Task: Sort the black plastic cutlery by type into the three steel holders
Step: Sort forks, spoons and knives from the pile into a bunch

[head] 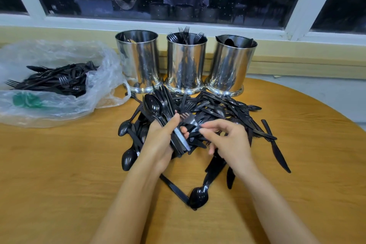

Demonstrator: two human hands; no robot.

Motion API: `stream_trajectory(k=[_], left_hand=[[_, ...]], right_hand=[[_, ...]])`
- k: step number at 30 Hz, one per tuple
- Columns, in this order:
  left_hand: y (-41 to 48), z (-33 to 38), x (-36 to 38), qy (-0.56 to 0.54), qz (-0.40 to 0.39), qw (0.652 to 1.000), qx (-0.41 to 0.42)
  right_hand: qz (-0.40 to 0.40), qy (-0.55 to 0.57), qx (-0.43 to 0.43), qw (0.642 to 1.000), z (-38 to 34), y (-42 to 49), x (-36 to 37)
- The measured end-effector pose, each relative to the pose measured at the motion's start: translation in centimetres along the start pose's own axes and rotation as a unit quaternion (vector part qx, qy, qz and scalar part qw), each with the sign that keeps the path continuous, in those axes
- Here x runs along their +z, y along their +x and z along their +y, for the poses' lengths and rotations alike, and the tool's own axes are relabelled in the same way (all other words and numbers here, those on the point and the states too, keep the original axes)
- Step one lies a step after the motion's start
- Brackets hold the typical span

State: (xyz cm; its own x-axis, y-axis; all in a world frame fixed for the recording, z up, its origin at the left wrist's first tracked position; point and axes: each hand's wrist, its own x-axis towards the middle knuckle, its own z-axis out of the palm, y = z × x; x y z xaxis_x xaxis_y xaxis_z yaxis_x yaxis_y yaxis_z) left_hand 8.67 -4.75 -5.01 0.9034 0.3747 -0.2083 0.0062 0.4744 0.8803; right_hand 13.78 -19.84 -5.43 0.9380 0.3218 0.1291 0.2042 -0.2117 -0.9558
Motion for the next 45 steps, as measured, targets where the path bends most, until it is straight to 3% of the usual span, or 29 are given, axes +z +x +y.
stream_trajectory(k=[6, 10, 16, 23, 29, 33, 37, 40, 45], left_hand=[[0.2, 0.1, -0.2, -0.014, 0.057, 0.997, 0.048], [0.4, 0.7, -0.5, -0.083, 0.105, 0.989, 0.063], [0.3, -0.4, 0.0, -0.028, 0.052, 0.998, 0.003], [-0.1, -0.8, 0.7, 0.013, 0.032, 0.999, -0.001], [-0.1, -0.5, 0.6, -0.015, 0.034, 0.999, 0.001], [0.0, -0.1, 0.5, -0.034, 0.068, 0.997, 0.021], [0.2, 0.2, 0.2, -0.078, 0.068, 0.994, 0.026], [0.4, 0.3, -0.1, -0.078, 0.062, 0.995, 0.024], [0.4, 0.1, -0.1, -0.046, 0.064, 0.997, 0.01]], right_hand=[[-0.067, -0.008, -0.009, 0.998, -0.5, -0.5, 0.7], [-0.025, -0.094, -0.038, 0.994, -0.1, -0.2, -0.1], [0.074, 0.046, -0.028, 0.996, -0.5, -0.2, -0.2], [0.012, 0.033, -0.008, 0.999, -0.4, -1.0, 1.9], [-0.028, 0.029, -0.012, 0.999, -0.2, -1.1, 2.2], [-0.049, -0.014, -0.044, 0.998, -0.1, -0.9, 1.4], [0.039, -0.076, -0.038, 0.996, 0.5, 0.7, -1.0], [0.072, -0.167, -0.045, 0.982, 1.2, 2.4, -2.4], [0.051, -0.315, -0.07, 0.945, 1.3, 6.4, -1.7]])
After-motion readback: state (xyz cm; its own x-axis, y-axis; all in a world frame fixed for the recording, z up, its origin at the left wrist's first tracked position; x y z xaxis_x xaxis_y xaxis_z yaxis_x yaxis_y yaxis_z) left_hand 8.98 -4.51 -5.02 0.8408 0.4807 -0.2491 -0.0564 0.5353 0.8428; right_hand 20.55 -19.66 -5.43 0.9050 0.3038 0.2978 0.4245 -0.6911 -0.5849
